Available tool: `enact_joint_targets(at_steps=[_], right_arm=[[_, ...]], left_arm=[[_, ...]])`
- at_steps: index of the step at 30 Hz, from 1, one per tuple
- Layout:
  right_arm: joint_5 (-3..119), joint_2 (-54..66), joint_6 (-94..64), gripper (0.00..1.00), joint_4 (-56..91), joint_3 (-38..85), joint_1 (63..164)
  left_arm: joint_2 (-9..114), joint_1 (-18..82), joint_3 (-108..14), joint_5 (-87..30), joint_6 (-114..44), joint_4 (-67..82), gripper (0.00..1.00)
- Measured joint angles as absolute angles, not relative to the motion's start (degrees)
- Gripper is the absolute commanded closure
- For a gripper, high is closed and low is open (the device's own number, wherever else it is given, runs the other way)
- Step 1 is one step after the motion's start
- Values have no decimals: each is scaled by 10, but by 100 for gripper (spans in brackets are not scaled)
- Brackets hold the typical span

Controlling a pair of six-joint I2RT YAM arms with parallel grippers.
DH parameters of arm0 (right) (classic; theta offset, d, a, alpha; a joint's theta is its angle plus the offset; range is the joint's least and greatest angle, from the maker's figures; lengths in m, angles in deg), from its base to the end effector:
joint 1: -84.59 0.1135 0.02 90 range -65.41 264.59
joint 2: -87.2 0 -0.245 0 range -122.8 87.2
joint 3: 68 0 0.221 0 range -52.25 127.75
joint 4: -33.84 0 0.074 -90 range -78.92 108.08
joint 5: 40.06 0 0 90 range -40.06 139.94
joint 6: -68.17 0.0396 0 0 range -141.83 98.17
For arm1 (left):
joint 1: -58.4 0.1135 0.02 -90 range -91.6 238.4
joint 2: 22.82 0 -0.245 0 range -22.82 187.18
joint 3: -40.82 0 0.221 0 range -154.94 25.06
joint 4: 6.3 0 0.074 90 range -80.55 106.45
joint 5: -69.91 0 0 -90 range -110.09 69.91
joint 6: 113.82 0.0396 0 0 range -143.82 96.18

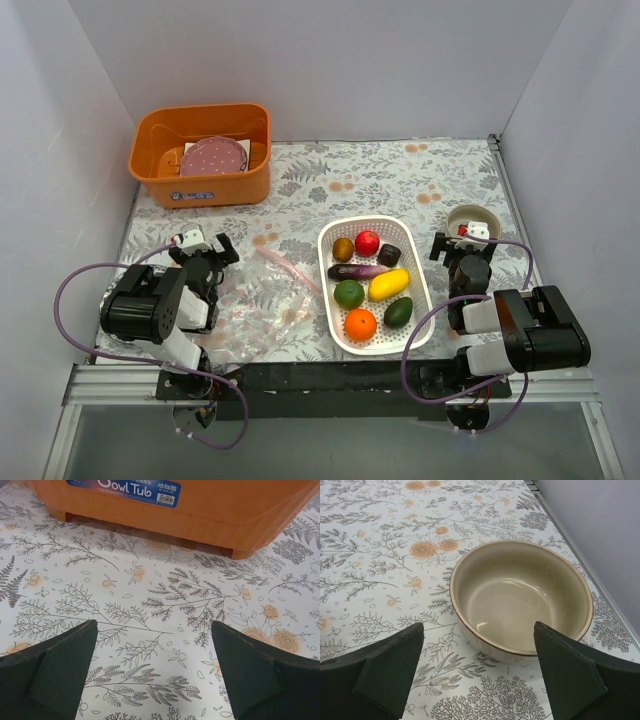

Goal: Place the food in the zip-top bag and seal the zipper
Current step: Pick up the zipper food storage bag at the center of the board.

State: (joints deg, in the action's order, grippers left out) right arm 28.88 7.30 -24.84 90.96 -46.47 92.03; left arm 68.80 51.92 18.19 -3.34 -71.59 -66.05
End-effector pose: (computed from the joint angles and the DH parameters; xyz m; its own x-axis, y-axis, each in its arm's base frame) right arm 0.2040 0.0123 0.1641 -0.0340 -0.0539 -0.9980 0.2339 0.9704 -0.0603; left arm 0.2165 -0.0131 0.1341 0.0220 -0.7161 -0.6977 -0.2355 0.6745 -0.6997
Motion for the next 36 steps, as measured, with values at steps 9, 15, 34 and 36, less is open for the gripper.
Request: enact_joint_targets(at_steps=[9, 15, 34, 36], right_arm=[[268, 97, -248, 2, 892, -478, 919], [166, 219, -218, 2, 658, -361, 919], [595, 282, -107, 16, 134, -82, 921], [644, 246, -103, 19, 109, -70, 926]], left_arm=[[681, 529, 183, -33, -725, -660, 2], [546, 532, 143, -26, -741, -534, 2], [232, 514, -113, -234, -967, 221, 2], [227, 502, -112, -246, -968, 250, 2]])
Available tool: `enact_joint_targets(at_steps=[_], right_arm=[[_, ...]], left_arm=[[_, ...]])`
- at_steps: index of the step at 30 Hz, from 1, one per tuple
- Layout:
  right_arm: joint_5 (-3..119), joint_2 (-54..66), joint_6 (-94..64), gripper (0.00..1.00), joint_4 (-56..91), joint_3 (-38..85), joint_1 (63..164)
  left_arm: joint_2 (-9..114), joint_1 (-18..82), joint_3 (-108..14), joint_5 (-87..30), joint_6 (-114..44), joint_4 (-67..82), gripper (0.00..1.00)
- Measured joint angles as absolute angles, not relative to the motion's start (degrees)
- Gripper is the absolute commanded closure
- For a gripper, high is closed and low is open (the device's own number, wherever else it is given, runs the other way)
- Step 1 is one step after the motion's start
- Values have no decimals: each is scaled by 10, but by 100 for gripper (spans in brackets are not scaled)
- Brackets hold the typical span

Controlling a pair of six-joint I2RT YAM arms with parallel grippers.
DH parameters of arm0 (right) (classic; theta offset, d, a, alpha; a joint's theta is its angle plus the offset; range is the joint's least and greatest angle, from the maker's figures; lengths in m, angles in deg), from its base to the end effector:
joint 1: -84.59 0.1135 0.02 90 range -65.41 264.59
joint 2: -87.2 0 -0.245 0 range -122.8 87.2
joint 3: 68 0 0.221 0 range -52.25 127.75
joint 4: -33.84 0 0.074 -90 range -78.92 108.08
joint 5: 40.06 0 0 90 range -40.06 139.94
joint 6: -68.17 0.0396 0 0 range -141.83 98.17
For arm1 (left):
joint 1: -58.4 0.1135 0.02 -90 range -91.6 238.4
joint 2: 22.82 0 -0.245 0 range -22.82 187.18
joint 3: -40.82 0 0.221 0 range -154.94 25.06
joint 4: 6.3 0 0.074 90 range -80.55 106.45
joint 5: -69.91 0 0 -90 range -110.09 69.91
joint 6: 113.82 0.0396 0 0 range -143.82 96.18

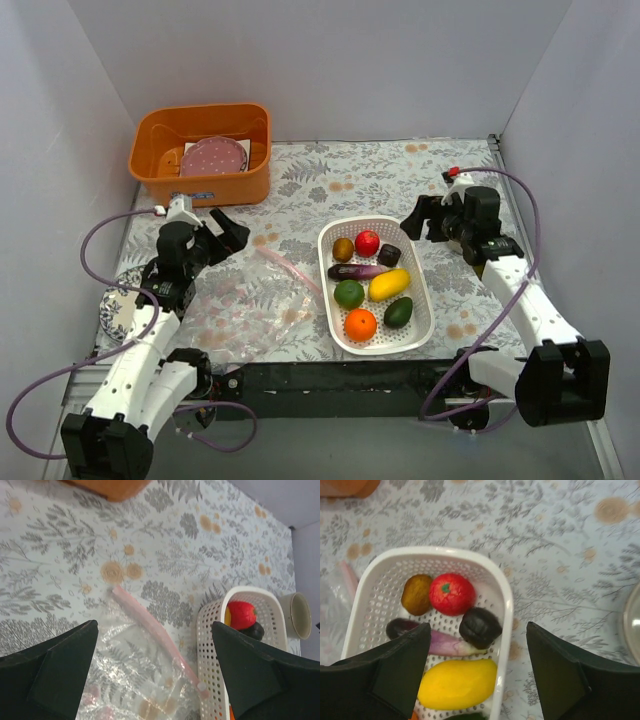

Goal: Place the food in the zip-top bag and seal the zipper
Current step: Pick up the zipper food storage bag at the center of the board.

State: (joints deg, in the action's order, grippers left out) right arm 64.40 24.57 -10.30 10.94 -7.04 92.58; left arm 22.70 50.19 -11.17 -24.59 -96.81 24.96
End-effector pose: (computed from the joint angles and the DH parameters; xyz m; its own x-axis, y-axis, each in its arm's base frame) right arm 0.2268 0.0418 0.2779 -0.4753 0.1287 -0.8703 -0.2699 0.9202 0.2835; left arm 0.1688 -0.0275 0.2656 -0.3250 -0.9163 -0.2341 -0.3346 0.3429 -0.8778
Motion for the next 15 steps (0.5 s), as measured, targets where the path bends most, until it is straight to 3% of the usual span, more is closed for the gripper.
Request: enact_joint_targets(at_steps=[8, 15], right_arm=[[758, 165, -101, 24, 44, -58, 948], [769, 133, -100, 26, 19, -43, 955]], left_arm=[[309, 407, -124, -248, -983, 308, 2], [385, 370, -146, -240, -997, 318, 2]])
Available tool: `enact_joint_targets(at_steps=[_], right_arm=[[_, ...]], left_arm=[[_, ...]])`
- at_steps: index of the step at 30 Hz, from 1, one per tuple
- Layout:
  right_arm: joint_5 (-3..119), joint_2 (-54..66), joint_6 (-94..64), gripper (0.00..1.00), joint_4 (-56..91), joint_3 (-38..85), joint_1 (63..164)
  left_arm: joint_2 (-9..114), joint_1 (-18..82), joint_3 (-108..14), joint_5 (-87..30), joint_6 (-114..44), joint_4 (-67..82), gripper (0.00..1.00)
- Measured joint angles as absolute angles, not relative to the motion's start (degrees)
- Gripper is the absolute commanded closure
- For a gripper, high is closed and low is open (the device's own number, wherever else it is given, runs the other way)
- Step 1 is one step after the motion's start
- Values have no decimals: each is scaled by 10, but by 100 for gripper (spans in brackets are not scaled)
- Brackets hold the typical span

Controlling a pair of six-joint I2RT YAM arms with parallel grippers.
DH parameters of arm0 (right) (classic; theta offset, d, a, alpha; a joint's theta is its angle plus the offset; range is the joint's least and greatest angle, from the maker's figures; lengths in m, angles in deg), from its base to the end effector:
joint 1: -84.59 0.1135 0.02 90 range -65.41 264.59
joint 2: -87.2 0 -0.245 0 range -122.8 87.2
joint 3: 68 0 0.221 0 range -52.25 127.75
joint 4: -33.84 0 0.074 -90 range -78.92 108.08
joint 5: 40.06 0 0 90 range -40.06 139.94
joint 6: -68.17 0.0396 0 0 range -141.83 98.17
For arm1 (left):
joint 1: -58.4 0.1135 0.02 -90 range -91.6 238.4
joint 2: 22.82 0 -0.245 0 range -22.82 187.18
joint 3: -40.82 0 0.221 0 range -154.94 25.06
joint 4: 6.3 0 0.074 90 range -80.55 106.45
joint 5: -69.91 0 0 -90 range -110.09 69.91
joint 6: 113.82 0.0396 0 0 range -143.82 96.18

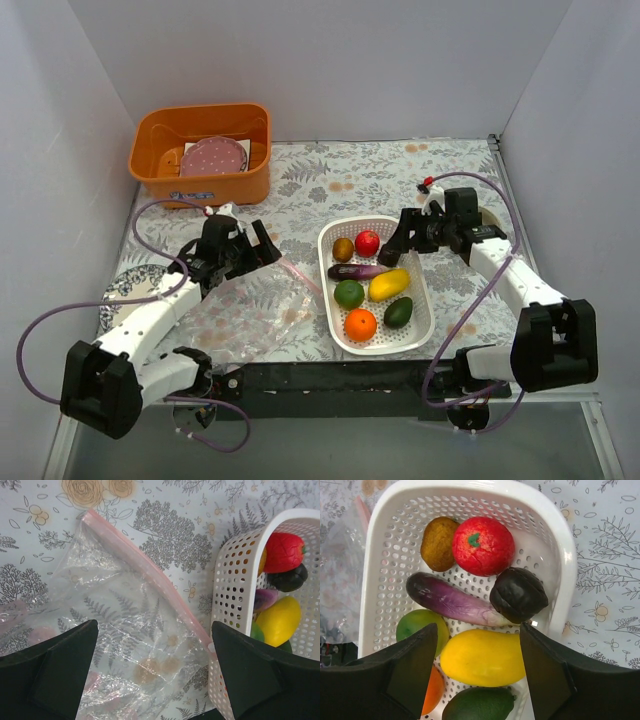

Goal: Place the food in the zip-top bag and seal the zipper
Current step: Pick up the zipper food storage bag at the center of the board.

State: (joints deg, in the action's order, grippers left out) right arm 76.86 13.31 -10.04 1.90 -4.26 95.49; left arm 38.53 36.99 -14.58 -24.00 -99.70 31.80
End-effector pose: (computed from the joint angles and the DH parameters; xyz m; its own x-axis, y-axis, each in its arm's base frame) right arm 0.2428 0.0650 0.2367 -0.7462 0.0418 -0.6644 -0.3535 0.8208 0.4487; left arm 0.1889 -0.0770 0.2267 -0.5553 -0.8215 -0.1294 -0.5278 0.4684 -0.7086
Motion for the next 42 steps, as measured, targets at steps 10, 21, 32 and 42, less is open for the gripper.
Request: enact_joint_targets(at_steps=[10, 21, 32, 42], right_arm=[[694, 30, -111, 21, -19, 36, 957], [668, -10, -139, 20, -36, 83, 956], [755, 104, -127, 21, -27, 83, 972], [812, 117, -111, 22, -19, 48, 1021]], left_arm=[[472, 337, -173, -229, -1008, 346, 2], [578, 306, -225, -219, -1024, 358, 3], [651, 301, -238, -205, -1034, 350, 100], [631, 301, -239, -205, -1014, 343, 27]])
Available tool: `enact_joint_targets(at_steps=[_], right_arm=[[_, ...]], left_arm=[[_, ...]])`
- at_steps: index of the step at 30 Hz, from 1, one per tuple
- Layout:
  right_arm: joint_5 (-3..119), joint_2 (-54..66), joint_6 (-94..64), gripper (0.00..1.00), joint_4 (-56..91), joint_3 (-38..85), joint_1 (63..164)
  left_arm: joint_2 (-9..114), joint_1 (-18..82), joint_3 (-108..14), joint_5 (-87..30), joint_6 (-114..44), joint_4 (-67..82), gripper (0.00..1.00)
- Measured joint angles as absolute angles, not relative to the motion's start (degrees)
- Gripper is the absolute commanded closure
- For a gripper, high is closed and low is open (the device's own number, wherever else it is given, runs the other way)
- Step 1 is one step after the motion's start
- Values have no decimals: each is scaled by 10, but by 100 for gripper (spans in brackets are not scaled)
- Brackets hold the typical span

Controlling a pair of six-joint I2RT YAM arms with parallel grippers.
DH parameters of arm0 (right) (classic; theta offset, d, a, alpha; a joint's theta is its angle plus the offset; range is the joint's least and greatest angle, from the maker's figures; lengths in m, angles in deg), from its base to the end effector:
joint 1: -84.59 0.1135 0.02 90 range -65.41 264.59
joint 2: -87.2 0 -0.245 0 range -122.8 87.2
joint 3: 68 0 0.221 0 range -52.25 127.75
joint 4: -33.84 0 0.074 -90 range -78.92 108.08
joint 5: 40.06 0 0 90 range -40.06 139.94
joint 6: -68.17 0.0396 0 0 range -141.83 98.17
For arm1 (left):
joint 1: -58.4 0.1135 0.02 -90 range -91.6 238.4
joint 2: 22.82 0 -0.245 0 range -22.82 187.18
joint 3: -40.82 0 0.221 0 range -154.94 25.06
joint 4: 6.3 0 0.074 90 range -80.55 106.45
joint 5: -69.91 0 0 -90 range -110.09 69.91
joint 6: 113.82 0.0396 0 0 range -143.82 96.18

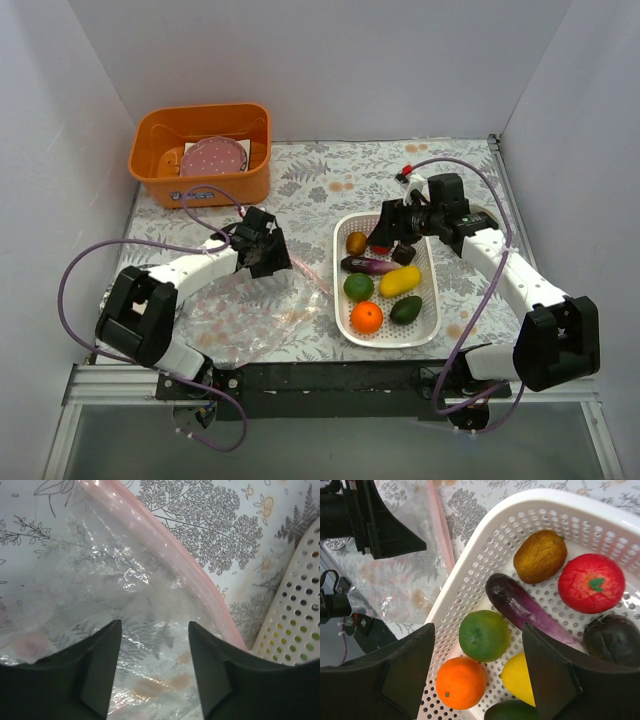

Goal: Place the food in the zip-top bag and seal the zipper
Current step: Pick up the zipper food storage bag at the center of the board.

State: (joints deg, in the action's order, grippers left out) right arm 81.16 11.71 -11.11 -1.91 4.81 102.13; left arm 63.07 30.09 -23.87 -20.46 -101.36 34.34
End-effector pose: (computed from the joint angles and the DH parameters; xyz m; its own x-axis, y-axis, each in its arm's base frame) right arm 0.2454 0.0991 0.2733 -0.7023 -0.0551 -0.7098 -0.5234 0.7158 0.4623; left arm 0.2306 -0.1245 0.1778 -0.6332 -0.7680 -0.0963 -0.6550 0.5979 -0.4620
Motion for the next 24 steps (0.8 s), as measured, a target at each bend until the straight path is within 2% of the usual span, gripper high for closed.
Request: enact_joint_targets(at_steps=[2, 4, 10, 12, 13, 14, 17, 18, 20, 21, 24], right_arm=[[815, 117, -105, 22, -15, 39, 1033], [817, 117, -99, 22, -11, 32, 1042], [819, 117, -84, 21, -7, 29, 1053], [819, 117, -82, 21, -4, 29, 1055], [819, 117, -81, 21, -2, 29, 1056], [819, 117, -80, 21, -1, 29, 1057], [819, 116, -76, 21, 0, 29, 1061], [819, 116, -75, 21, 0, 29, 1063], [819, 114, -72, 21, 1, 29, 1068], [819, 113, -72, 21, 1, 29, 1070], [821, 104, -70, 21, 2, 29, 1081]], left_arm=[[620, 300, -238, -204, -1011, 341, 20], [605, 300, -237, -199, -1017, 336, 2], [569, 300, -244, -149, -1034, 331, 3], [600, 301, -262, -137, -1036, 332, 10], [616, 301, -269, -134, -1037, 331, 15], [636, 302, -277, -133, -1037, 331, 26], [679, 302, -281, -133, -1040, 330, 39], [685, 302, -281, -133, -1039, 331, 50], [688, 302, -281, -133, -1039, 332, 59], [688, 302, -281, -133, -1038, 332, 69], [687, 302, -282, -135, -1036, 330, 81]])
